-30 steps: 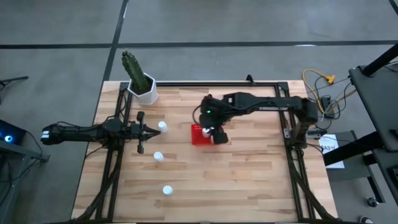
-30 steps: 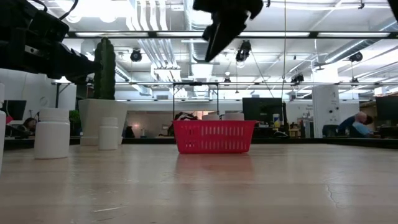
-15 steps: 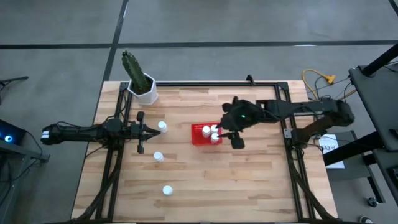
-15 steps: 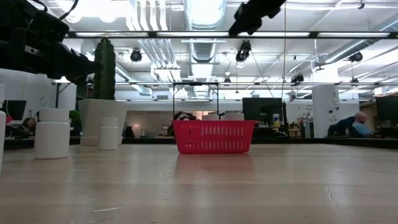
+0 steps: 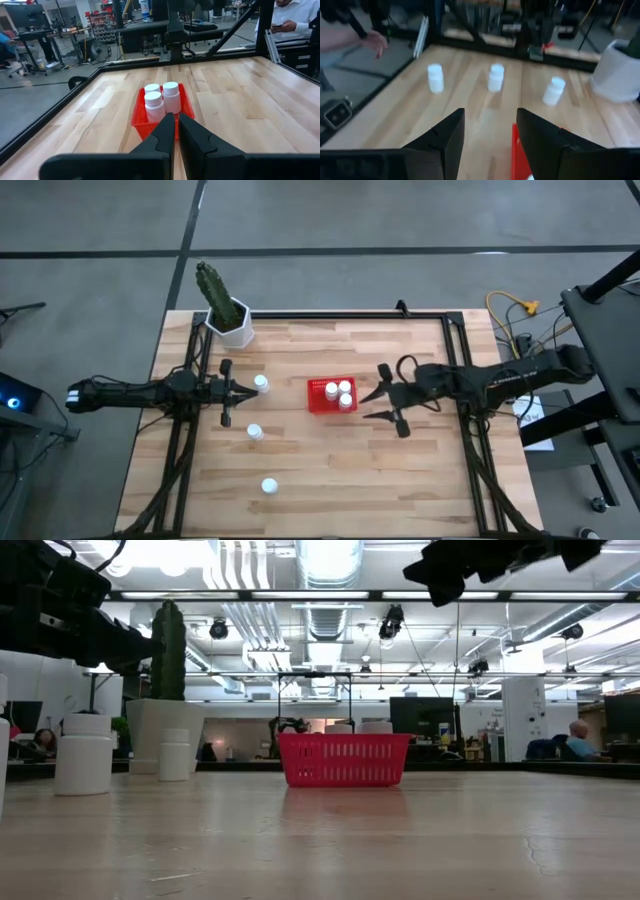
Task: Pick and place pill bottles into a basket
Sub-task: Put the white pill bottle into the red bin
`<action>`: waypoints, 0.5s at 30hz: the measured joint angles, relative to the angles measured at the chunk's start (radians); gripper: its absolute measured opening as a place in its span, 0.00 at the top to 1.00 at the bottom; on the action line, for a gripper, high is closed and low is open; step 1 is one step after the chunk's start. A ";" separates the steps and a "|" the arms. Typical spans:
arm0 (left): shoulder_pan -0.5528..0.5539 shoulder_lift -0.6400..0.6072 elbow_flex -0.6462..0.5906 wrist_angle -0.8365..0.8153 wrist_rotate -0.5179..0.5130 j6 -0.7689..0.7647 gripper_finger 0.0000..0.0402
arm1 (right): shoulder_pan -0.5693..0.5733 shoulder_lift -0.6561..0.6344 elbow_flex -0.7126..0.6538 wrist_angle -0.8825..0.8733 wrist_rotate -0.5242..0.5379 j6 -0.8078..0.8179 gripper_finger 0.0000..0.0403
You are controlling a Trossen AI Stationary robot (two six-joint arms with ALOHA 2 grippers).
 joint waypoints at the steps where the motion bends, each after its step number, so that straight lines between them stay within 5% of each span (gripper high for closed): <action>1: 0.000 0.000 0.000 0.000 0.000 0.000 0.99 | 0.001 -0.010 -0.020 0.040 0.001 0.001 0.58; 15: 0.000 -0.002 0.000 0.004 0.000 0.000 0.99 | 0.022 -0.266 -0.166 0.103 0.002 -0.006 0.60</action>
